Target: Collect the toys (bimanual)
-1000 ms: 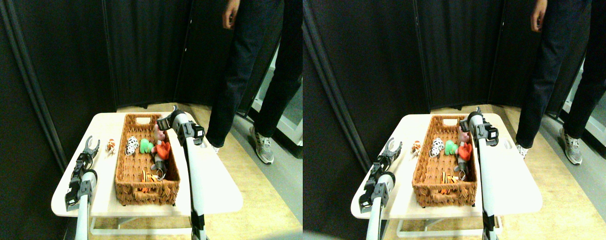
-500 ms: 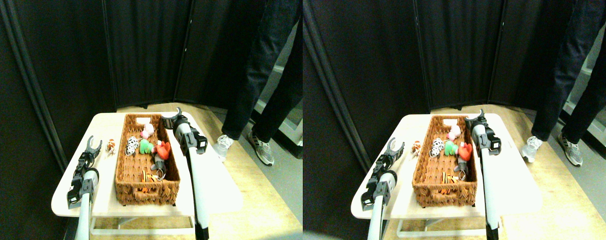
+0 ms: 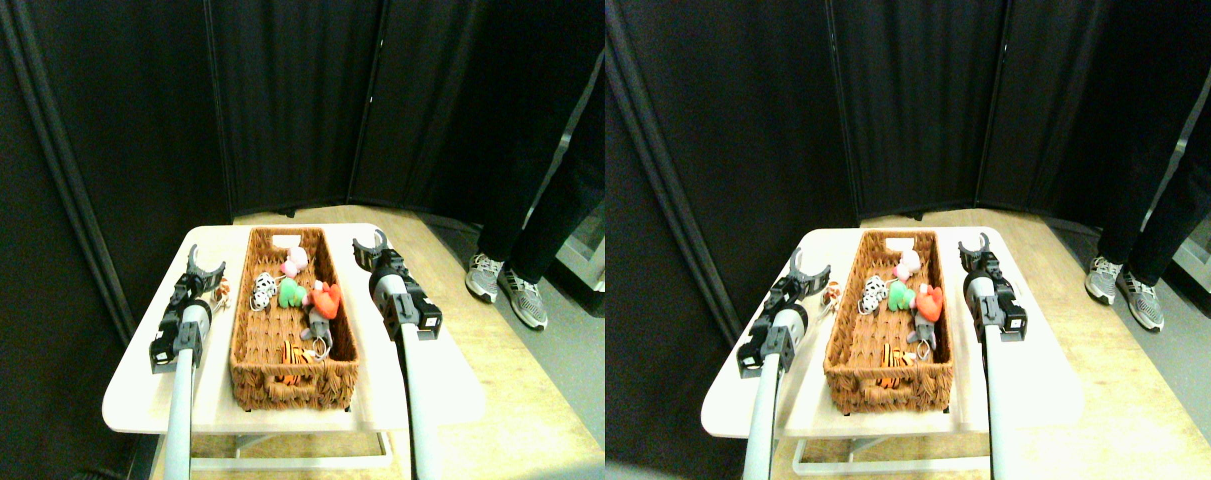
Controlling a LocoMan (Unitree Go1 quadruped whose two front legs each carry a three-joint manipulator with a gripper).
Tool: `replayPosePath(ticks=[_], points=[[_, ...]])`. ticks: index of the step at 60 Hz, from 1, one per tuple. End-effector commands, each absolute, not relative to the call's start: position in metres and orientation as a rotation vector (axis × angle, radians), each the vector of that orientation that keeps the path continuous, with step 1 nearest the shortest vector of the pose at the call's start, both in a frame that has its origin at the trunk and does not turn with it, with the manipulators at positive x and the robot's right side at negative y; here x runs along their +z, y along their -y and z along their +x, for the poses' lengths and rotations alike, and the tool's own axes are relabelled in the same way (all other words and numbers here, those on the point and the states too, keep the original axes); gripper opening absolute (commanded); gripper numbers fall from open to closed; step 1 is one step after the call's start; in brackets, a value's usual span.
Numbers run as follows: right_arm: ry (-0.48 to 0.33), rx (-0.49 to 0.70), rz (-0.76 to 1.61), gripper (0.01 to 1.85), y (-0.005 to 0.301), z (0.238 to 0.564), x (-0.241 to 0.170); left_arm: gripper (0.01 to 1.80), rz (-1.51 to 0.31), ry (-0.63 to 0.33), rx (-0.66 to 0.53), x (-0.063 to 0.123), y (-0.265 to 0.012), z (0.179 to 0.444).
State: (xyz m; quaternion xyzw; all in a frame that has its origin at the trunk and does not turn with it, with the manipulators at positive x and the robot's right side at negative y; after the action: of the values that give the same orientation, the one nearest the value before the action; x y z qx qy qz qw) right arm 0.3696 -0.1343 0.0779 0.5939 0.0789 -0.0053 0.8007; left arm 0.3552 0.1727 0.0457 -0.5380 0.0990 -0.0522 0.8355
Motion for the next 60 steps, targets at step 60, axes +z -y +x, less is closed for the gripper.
replayPosePath(ticks=[60], points=[[-0.102, -0.033, 1.281, 0.51, 0.145, 0.351, 0.077, 0.69, -1.241, -0.258, 0.013, -0.024, -0.167, 0.376]])
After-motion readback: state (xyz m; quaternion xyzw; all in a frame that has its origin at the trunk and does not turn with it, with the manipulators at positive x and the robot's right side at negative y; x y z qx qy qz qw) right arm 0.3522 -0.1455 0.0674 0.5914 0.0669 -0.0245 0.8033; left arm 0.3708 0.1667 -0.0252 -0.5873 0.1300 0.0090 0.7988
